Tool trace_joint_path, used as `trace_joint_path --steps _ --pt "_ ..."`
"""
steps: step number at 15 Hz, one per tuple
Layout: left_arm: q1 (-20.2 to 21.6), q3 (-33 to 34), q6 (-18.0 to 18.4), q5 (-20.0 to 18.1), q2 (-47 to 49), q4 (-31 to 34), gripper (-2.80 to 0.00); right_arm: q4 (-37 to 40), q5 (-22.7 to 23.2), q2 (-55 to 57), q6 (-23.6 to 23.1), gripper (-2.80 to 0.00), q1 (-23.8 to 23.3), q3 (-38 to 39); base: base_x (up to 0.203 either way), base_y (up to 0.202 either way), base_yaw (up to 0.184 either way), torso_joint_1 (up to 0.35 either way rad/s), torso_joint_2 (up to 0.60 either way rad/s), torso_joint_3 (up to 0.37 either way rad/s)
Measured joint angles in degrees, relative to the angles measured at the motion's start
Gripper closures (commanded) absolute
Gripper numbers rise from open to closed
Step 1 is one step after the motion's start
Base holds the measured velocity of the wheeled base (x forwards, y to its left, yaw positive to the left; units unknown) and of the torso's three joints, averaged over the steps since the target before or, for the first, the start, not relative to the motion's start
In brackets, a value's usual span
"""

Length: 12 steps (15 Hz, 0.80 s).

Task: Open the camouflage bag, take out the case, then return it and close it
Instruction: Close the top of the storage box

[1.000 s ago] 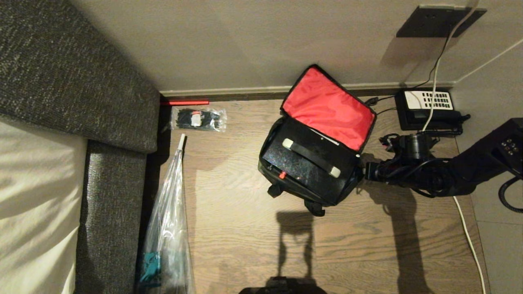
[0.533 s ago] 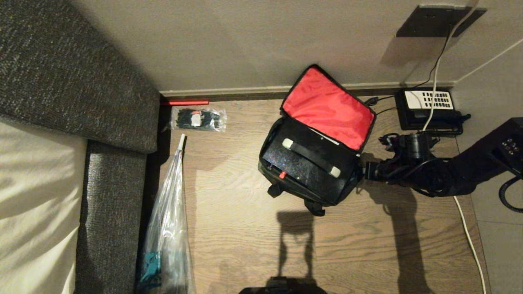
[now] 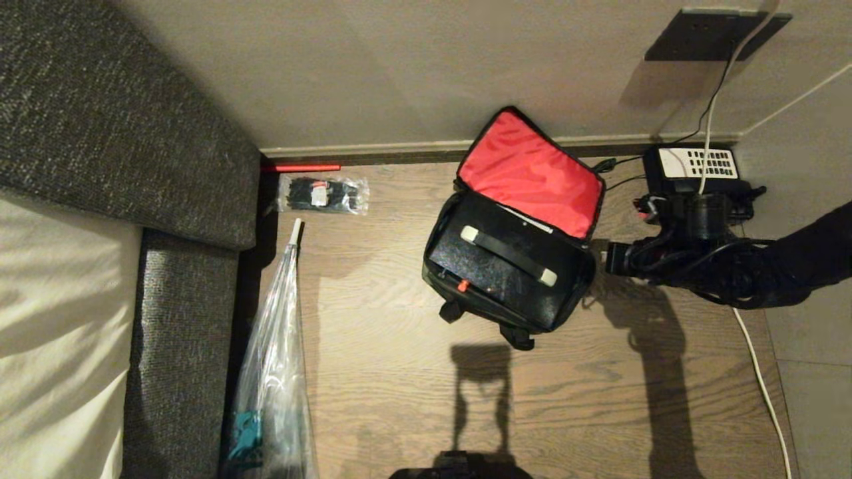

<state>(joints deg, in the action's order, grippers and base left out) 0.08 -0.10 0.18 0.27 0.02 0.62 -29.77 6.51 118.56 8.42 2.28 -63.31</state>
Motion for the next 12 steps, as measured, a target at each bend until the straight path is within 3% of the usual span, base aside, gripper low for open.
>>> trace_joint_path --steps 3,4,12 --pt "0.03 0.0 0.0 -0.02 0.0 0.0 0.0 0.24 2.57 -1.66 -0.44 0.0 0.28 2.82 0.0 0.0 0.0 0.0 0.0 0.0" --pt "-0.05 0.0 -0.02 -0.04 0.0 0.0 0.0 0.17 3.03 -1.63 -1.02 -2.8 0.33 3.33 0.0 0.0 0.0 0.0 0.0 0.0" --pt "0.0 0.0 0.0 -0.03 0.0 0.0 0.0 -0.77 2.86 2.52 -2.57 -2.8 0.77 1.96 0.0 0.0 0.0 0.0 0.0 0.0"
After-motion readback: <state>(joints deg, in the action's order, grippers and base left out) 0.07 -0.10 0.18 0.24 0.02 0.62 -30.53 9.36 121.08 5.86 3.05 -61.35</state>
